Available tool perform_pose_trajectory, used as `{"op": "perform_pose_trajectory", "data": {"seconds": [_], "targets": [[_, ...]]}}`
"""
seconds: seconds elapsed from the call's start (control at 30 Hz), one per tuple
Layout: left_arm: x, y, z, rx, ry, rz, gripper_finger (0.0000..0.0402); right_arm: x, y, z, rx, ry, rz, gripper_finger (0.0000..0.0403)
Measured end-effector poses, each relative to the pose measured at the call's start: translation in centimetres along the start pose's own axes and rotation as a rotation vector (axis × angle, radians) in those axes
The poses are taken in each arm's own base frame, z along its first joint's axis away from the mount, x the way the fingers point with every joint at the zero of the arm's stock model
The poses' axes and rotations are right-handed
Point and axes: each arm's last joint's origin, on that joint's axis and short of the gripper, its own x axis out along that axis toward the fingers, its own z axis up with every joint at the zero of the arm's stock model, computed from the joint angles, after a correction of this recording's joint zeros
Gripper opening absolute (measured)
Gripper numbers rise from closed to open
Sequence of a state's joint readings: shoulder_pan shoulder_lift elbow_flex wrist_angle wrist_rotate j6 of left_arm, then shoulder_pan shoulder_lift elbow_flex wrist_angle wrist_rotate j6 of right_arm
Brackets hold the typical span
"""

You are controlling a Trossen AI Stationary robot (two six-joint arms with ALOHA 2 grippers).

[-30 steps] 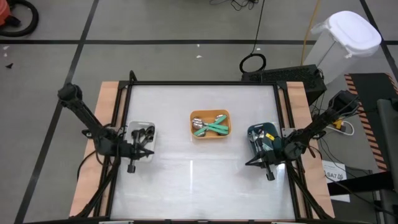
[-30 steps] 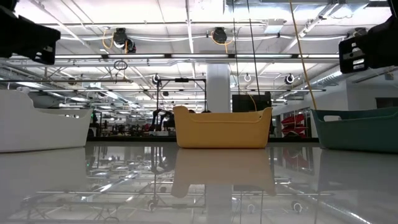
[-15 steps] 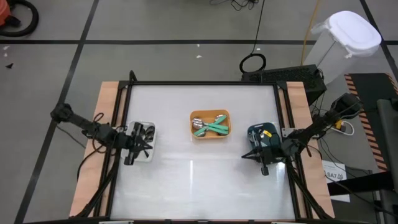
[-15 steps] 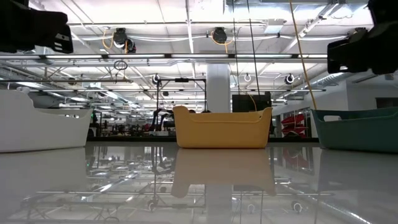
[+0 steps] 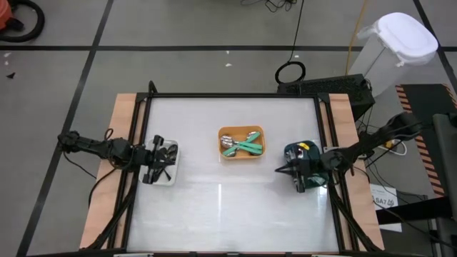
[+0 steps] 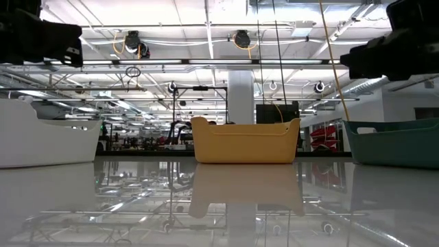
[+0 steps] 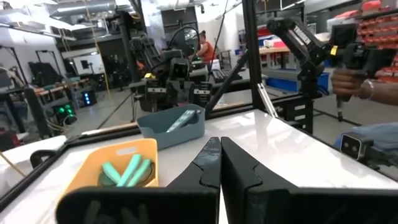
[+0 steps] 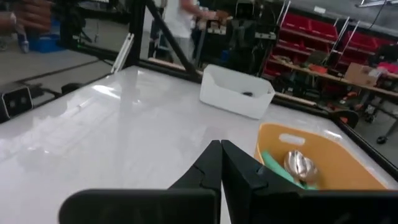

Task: Sort silverware by color (type)
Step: Return to Home Position

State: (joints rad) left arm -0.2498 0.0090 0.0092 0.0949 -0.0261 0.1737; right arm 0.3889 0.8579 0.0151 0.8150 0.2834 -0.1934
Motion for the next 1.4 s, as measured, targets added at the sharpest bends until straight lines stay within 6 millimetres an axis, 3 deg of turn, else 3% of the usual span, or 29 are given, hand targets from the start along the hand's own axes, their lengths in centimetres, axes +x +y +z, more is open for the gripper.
{"op": "perform_pose_trajectory", "data": {"seconds": [0.23, 0.73, 1.4], "targets": [[0.0, 0.0, -0.4, 0.002, 0.039, -0.002, 0.0000, -1.5, -0.5, 0.3, -0.022, 0.027, 0.006, 0.0000], [-0.1, 0.9, -0.6, -0.002, 0.061, 0.075, 0.0000, -5.3, -1.7, 1.1, -0.066, -0.108, 0.033, 0.0000], [-0.2, 1.4, -1.0, -0.046, 0.095, 0.111, 0.0000, -5.3, -1.9, 0.9, -0.046, -0.084, 0.003, 0.0000]]}}
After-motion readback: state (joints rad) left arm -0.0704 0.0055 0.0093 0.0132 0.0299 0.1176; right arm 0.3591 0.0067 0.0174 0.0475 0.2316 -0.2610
